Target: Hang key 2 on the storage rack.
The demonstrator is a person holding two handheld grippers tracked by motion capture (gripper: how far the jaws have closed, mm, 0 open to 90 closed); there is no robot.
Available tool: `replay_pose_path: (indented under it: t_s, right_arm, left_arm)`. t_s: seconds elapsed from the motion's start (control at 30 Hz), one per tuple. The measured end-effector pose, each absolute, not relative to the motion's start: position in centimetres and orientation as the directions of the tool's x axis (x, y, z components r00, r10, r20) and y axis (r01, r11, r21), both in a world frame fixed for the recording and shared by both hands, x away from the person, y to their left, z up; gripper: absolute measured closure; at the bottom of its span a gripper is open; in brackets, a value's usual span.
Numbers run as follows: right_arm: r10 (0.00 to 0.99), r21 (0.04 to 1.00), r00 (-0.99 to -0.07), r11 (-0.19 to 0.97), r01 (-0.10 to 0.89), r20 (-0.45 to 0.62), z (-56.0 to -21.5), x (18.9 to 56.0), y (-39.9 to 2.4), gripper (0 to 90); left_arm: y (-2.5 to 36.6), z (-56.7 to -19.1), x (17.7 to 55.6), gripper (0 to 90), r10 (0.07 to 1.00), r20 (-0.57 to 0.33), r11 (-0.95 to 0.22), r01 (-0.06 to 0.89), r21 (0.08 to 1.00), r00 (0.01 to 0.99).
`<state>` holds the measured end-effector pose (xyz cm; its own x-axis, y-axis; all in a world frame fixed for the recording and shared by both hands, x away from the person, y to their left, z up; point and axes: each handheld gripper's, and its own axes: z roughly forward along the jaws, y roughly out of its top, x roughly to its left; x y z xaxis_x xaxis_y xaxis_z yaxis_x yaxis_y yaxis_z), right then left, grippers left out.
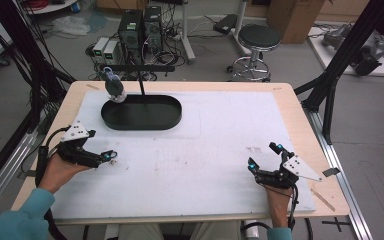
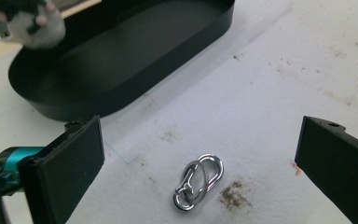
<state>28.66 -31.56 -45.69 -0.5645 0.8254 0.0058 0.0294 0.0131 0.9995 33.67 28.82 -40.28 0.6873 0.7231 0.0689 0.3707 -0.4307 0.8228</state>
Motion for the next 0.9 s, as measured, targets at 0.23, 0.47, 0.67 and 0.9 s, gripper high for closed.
replay_pose_path:
  t_s: [0.23,0.47,0.67,0.9]
  right_arm:
    - [0.825,0.999,-0.565,0.014,0.029,0.005,-45.7,28.7,-31.6,2.9]
    - [0.825,1.0,-0.565,0.008,0.029,0.01,-45.7,28.6,-31.6,2.9]
    - [0.825,1.0,-0.566,0.007,0.029,0.011,-45.7,28.7,-31.6,2.9]
    - [0.824,1.0,-0.567,0.007,0.028,0.01,-45.7,28.7,-31.6,2.9]
  left_arm:
    - [28.6,-41.0,34.3,2.9,0.711,0.063,-0.474,0.411,0.778,0.701]
    - [28.3,-41.5,34.7,8.3,0.702,0.083,-0.525,0.435,0.731,0.707]
    - [28.2,-41.9,35.0,16.5,0.703,0.072,-0.54,0.466,0.701,0.707]
    - [28.1,-42.3,35.2,25.5,0.704,0.058,-0.559,0.502,0.66,0.708]
